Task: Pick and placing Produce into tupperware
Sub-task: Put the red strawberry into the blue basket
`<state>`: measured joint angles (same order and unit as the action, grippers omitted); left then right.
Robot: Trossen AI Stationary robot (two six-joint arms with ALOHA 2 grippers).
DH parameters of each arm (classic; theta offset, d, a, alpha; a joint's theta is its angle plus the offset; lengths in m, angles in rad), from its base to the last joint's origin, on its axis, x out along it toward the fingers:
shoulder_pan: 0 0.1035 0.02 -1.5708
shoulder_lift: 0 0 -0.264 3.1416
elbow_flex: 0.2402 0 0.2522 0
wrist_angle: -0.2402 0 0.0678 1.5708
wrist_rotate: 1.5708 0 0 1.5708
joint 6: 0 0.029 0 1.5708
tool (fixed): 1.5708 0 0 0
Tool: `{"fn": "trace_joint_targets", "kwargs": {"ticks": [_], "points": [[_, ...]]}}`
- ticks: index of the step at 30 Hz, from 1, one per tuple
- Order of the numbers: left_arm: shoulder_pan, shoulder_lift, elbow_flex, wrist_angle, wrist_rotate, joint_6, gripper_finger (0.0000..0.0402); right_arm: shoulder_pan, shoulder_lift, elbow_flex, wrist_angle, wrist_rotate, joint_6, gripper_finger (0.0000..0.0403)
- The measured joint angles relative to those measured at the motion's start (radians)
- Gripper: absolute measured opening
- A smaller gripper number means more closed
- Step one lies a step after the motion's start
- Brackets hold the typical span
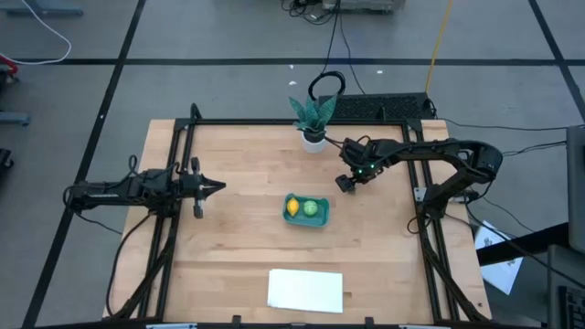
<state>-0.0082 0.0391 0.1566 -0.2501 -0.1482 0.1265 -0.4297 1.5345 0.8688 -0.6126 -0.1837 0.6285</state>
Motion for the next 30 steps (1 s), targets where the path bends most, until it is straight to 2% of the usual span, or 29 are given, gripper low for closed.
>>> {"fn": "trace_joint_targets", "kwargs": {"ticks": [11, 15, 21, 30], "points": [[0.0, 0.0, 0.0, 0.0, 0.0, 0.0, 0.0026, 0.027, 0.003, 0.0, -0.008, 0.004, 0.014, 0.0299], [0.0, 0.0, 0.0, 0.0, 0.0, 0.0, 0.0026, 0.034, 0.003, 0.0, -0.011, 0.048, 0.01, 0.0299], [0.0, 0.0, 0.0, 0.0, 0.0, 0.0, 0.0026, 0.036, 0.004, -0.001, -0.005, 0.056, 0.008, 0.0299], [0.0, 0.0, 0.0, 0.0, 0.0, 0.0, 0.0026, 0.066, 0.072, 0.0, 0.009, 0.084, 0.005, 0.0299]]}}
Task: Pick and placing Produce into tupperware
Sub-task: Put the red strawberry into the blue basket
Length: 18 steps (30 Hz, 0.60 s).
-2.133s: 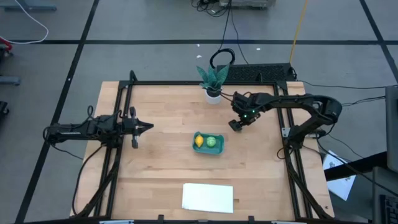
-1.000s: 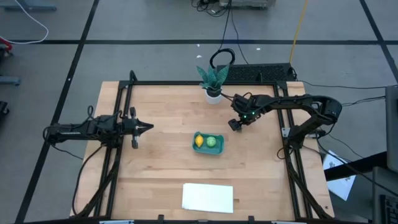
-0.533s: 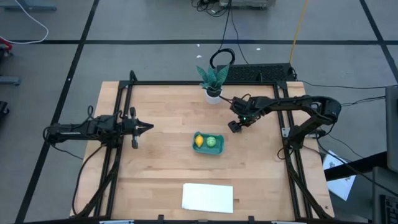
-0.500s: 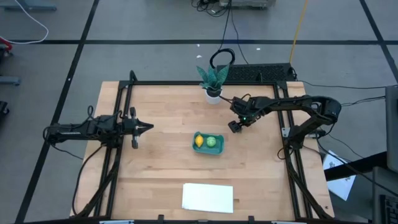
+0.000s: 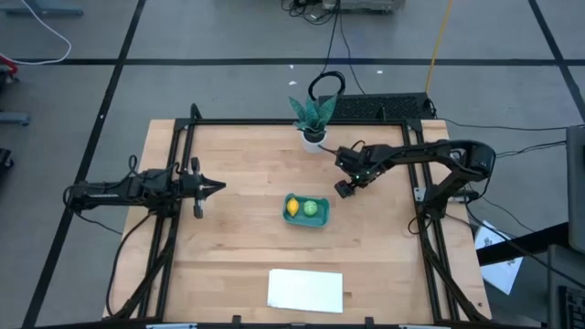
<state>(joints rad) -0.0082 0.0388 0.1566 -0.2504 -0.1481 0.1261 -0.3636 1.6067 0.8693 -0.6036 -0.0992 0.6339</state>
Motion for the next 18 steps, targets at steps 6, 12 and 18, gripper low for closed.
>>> {"fn": "trace_joint_targets", "kwargs": {"ticks": [6, 12, 18], "points": [[-0.001, 0.0, 0.0, 0.0, 0.0, 0.0, 0.0026, -0.001, 0.009, -0.001, 0.002, -0.005, -0.016, 0.0299], [-0.001, 0.0, 0.0, 0.0, 0.0, 0.0, 0.0026, -0.002, 0.01, -0.002, 0.002, -0.02, -0.042, 0.0272], [-0.001, 0.0, 0.0, -0.001, 0.0, 0.0, 0.0026, -0.002, 0.006, -0.004, -0.003, -0.018, -0.074, 0.0214]]}}
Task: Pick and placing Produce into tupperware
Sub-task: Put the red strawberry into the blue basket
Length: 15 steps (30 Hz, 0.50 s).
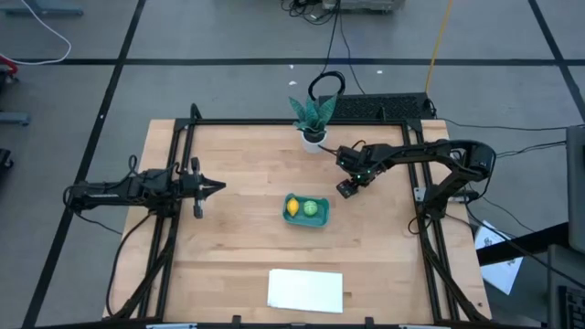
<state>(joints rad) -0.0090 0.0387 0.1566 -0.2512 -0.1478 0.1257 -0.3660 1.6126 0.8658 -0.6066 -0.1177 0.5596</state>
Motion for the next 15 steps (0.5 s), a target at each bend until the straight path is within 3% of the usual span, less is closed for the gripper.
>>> {"fn": "trace_joint_targets", "kwargs": {"ticks": [8, 15], "points": [[0.0, 0.0, 0.0, 0.0, 0.0, 0.0, 0.0026, 0.004, -0.002, 0.001, 0.038, -0.052, -0.032, 0.0137], [0.0, 0.0, 0.0, -0.001, 0.0, -0.004, 0.0026, 0.002, -0.003, 0.017, 0.032, -0.075, -0.048, 0.0142]]}}
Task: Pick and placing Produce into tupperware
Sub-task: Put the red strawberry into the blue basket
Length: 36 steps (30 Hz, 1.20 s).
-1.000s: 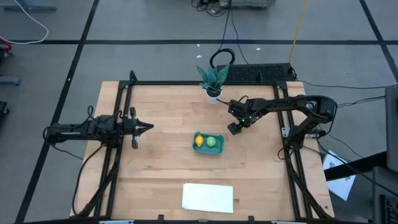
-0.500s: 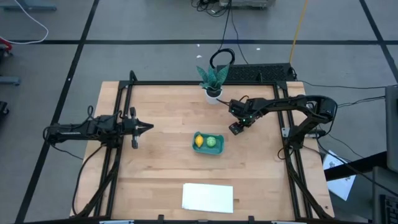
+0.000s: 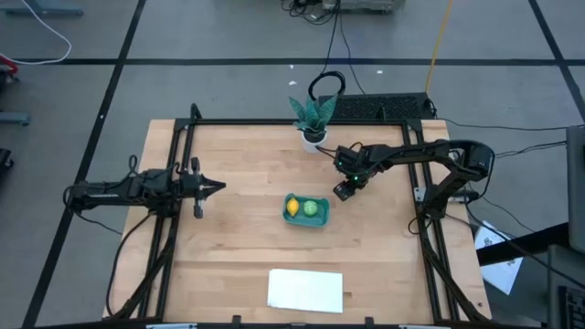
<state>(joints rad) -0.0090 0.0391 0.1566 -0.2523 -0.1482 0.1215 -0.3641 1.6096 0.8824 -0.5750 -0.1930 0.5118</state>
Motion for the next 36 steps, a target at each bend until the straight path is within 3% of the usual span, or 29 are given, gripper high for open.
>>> {"fn": "trace_joint_targets", "kwargs": {"ticks": [22, 36], "points": [[0.0, 0.0, 0.0, 0.001, -0.001, 0.0, 0.0026, 0.0, -0.003, 0.259, -0.207, 0.005, -0.176, 0.0136], [0.0, 0.0, 0.0, 0.008, -0.01, 0.0, 0.0026, 0.0, -0.103, 0.354, -0.271, 0.008, -0.231, 0.0135]]}}
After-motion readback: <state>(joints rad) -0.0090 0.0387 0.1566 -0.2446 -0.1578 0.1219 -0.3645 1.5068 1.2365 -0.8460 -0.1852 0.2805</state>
